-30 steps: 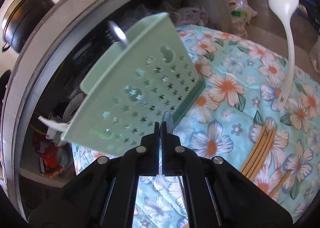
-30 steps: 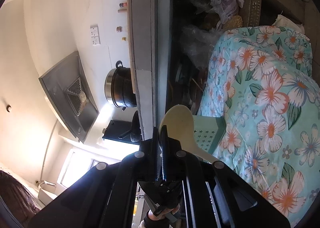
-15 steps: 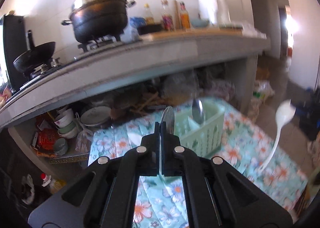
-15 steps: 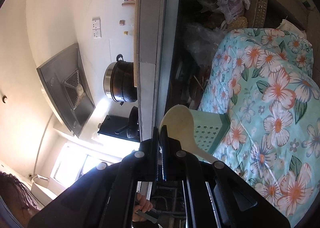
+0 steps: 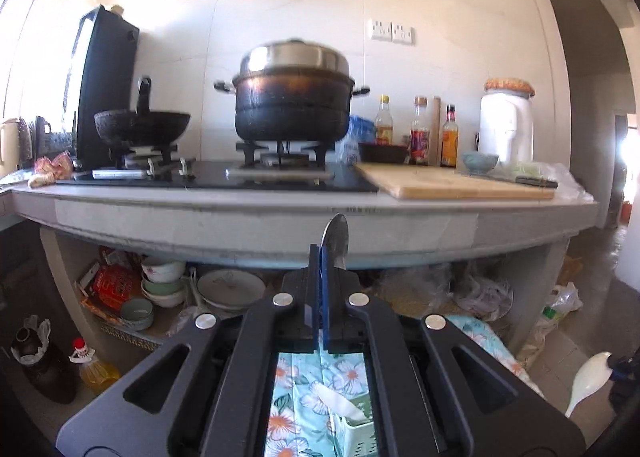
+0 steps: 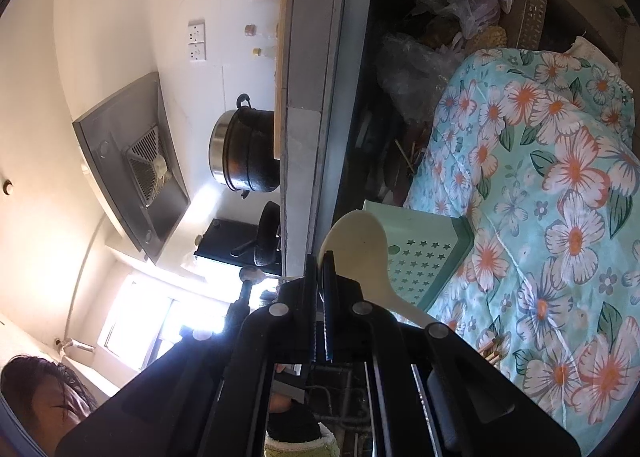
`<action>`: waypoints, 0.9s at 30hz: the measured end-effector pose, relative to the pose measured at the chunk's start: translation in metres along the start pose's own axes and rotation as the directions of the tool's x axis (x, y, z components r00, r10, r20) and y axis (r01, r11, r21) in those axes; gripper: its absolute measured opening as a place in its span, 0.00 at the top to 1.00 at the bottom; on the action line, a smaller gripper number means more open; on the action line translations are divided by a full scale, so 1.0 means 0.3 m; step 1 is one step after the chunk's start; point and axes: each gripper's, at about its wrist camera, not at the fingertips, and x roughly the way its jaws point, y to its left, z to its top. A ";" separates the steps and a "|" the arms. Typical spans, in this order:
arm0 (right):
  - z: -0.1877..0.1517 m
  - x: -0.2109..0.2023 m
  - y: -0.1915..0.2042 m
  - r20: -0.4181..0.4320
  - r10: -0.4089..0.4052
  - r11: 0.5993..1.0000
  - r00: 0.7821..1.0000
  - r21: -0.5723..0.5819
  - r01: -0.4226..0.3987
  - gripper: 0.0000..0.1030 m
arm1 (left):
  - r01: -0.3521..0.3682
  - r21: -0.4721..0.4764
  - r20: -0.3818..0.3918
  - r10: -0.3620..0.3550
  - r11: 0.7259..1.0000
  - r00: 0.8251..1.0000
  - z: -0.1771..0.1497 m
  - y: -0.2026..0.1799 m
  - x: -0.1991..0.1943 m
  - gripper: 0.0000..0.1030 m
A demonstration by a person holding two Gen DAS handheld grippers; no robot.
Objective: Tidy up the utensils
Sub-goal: 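Lower silver spoon into holder with left gripper while right gripper lowers white ladle in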
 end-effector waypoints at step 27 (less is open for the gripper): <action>0.009 0.073 0.232 -0.031 -0.012 0.984 0.999 -0.176 0.006 0.97 | 0.199 -0.242 -0.187 -0.247 0.950 0.951 -0.300 0.117 0.111 0.75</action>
